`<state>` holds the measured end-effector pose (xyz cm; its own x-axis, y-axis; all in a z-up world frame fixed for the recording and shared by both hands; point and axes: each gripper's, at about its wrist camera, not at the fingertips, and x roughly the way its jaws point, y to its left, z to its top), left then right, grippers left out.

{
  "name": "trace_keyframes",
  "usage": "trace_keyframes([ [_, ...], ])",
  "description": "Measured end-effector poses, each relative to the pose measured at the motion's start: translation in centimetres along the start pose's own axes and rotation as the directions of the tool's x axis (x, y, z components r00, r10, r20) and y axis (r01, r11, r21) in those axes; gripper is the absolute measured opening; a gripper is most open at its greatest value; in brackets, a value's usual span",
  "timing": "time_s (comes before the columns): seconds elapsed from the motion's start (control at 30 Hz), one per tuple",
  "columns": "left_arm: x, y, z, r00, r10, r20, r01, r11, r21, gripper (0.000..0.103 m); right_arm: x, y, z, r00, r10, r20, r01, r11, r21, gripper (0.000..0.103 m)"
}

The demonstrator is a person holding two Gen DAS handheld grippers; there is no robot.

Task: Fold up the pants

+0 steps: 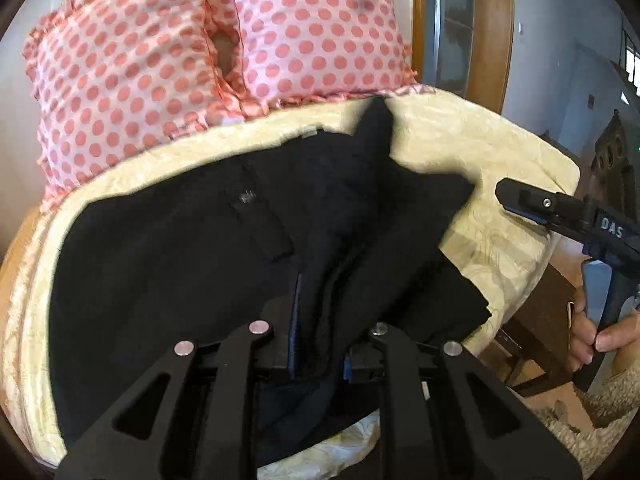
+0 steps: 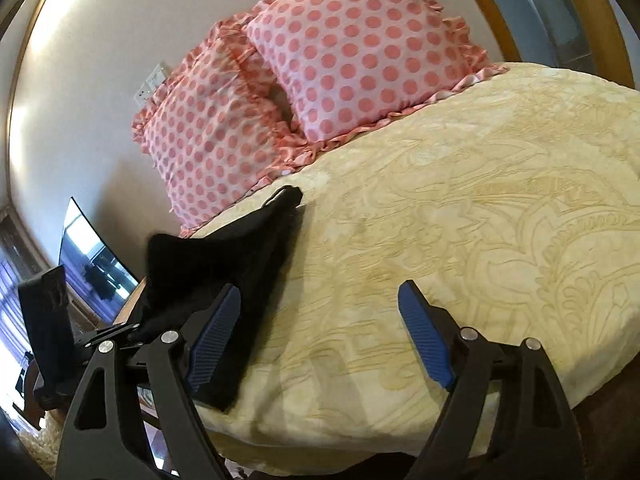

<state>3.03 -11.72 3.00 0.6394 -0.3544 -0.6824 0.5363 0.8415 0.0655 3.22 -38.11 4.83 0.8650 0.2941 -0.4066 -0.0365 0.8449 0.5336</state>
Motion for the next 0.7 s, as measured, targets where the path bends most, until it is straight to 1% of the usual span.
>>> trace_keyframes([
  [0.1,-2.5,1.1,0.5,0.998,-0.004,0.056,0.007,0.999,-0.046,0.014,0.0,-0.1,0.2,1.0,0.012,0.002,-0.012,1.0,0.006,0.083],
  [0.13,-3.0,0.9,1.2,0.998,0.005,0.07,-0.001,0.999,-0.046,0.014,0.0,0.0,0.1,1.0,0.015,0.001,-0.015,1.0,0.003,0.083],
  [0.2,-4.7,0.2,0.8,0.995,0.047,0.093,-0.046,0.999,-0.013,0.014,-0.1,0.2,-0.2,1.0,0.012,-0.002,-0.012,1.0,-0.008,0.083],
  [0.23,-4.9,-0.3,0.1,0.994,0.071,0.082,-0.072,0.997,0.011,0.014,-0.3,0.2,-0.3,1.0,0.011,-0.003,-0.011,1.0,-0.01,0.083],
  [0.27,-4.8,-0.4,-0.5,0.995,0.075,0.061,-0.076,0.997,0.018,0.014,-0.2,0.2,-0.2,1.0,0.011,-0.003,-0.011,1.0,-0.008,0.084],
  [0.3,-4.3,-0.3,-1.0,0.997,0.07,0.031,-0.07,0.997,0.014,0.014,-0.3,0.2,-0.3,1.0,0.012,-0.002,-0.012,1.0,-0.006,0.084],
  [0.33,-3.5,-0.4,-1.9,0.999,0.05,-0.008,-0.05,0.999,0.003,0.014,-0.2,0.2,-0.2,1.0,0.014,-0.001,-0.014,1.0,0.0,0.084],
  [0.37,-2.9,-0.4,-2.5,0.999,0.031,-0.03,-0.031,0.999,-0.008,0.014,-0.1,0.2,0.0,1.0,0.015,-0.001,-0.015,1.0,0.002,0.084],
  [0.4,-2.7,-0.6,-3.0,0.999,0.027,-0.032,-0.027,1.0,-0.014,0.015,-0.1,0.3,0.1,1.0,0.016,-0.001,-0.016,1.0,0.003,0.084],
  [0.43,-2.8,-0.9,-3.2,0.999,0.038,-0.01,-0.038,0.999,0.002,0.018,-0.1,0.4,0.3,1.0,0.02,0.0,-0.02,1.0,0.001,0.084],
  [0.5,-3.7,-1.2,-3.5,1.0,0.026,0.003,-0.026,0.999,0.025,0.025,-0.3,0.8,0.7,1.0,0.027,0.006,-0.027,1.0,-0.007,0.084],
  [0.53,-4.3,-0.9,-3.7,1.0,-0.009,0.011,0.008,1.0,0.019,0.035,-0.5,1.0,0.9,0.999,0.029,0.013,-0.029,0.999,-0.015,0.084],
  [0.57,-4.6,-0.5,-3.5,0.997,-0.069,0.02,0.069,0.998,0.008,0.05,-0.7,1.2,1.2,0.999,0.032,0.022,-0.032,0.999,-0.024,0.084],
  [0.6,-5.5,0.1,-3.8,0.991,-0.127,0.034,0.127,0.992,-0.006,0.055,-0.9,1.5,1.6,0.999,0.039,0.03,-0.038,0.999,-0.031,0.084],
  [0.63,-6.6,1.0,-3.9,0.982,-0.177,0.073,0.179,0.983,-0.027,0.065,-1.0,1.8,1.9,0.998,0.05,0.036,-0.049,0.998,-0.036,0.084],
  [0.67,-7.9,2.2,-3.9,0.97,-0.204,0.132,0.212,0.976,-0.056,0.076,-1.0,2.2,2.2,0.997,0.073,0.037,-0.071,0.996,-0.045,0.084],
  [0.7,-8.8,3.2,-3.8,0.965,-0.191,0.179,0.21,0.974,-0.089,0.082,-1.0,2.9,2.5,0.994,0.107,0.032,-0.105,0.993,-0.059,0.084],
])
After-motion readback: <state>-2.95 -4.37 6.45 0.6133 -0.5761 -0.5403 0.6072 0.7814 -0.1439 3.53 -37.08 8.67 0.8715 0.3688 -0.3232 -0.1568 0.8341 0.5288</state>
